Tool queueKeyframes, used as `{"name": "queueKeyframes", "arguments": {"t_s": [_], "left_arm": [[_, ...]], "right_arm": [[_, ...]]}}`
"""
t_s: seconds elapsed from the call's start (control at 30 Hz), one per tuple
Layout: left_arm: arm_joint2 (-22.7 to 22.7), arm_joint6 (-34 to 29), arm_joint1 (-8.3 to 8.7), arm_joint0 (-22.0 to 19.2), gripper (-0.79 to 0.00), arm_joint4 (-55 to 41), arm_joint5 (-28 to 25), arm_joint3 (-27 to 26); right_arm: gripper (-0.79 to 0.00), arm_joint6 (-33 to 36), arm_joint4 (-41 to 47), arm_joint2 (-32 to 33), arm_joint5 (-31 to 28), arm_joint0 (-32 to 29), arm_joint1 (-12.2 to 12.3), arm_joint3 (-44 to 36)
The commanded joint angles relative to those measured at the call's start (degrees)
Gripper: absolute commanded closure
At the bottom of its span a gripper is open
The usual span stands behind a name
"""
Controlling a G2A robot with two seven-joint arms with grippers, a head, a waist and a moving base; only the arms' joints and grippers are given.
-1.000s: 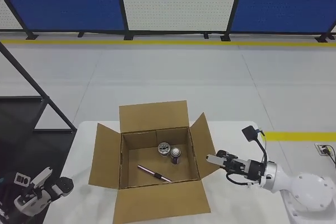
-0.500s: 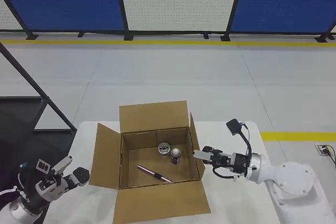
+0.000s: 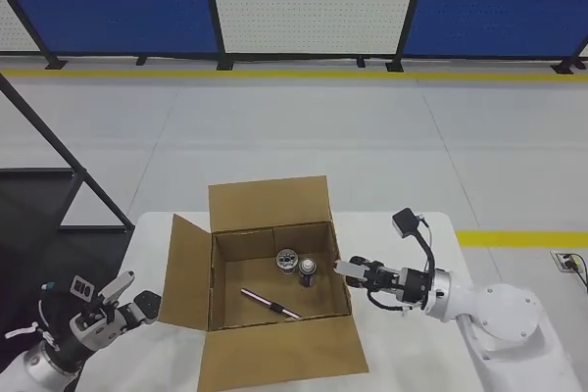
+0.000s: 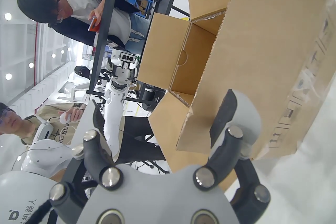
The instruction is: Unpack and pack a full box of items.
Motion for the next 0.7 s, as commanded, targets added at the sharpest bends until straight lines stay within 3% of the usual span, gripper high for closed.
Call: {"name": "queueKeyframes", "arguments": {"t_s": [0.0, 0.27, 0.67], "left_arm": [[1.0, 0.4, 0.03, -0.7, -0.785, 0.2, 0.5, -0.4], [6.5, 1.9, 0.12, -5.0, -0.785, 1.4, 3.2, -0.1], [19.0, 6.4, -0.48, -15.4, -0.785, 4.6, 6.8, 8.5]], "right_arm": [[-0.785, 0.3, 1.3, -0.7, -0.6, 0.5, 0.0, 0.9], [-0.785, -0.7, 5.2, -4.6, -2.6, 2.7, -0.4, 5.2], [-0.785, -10.1, 5.1, -12.9, -2.4, 6.1, -1.9, 12.8]]}}
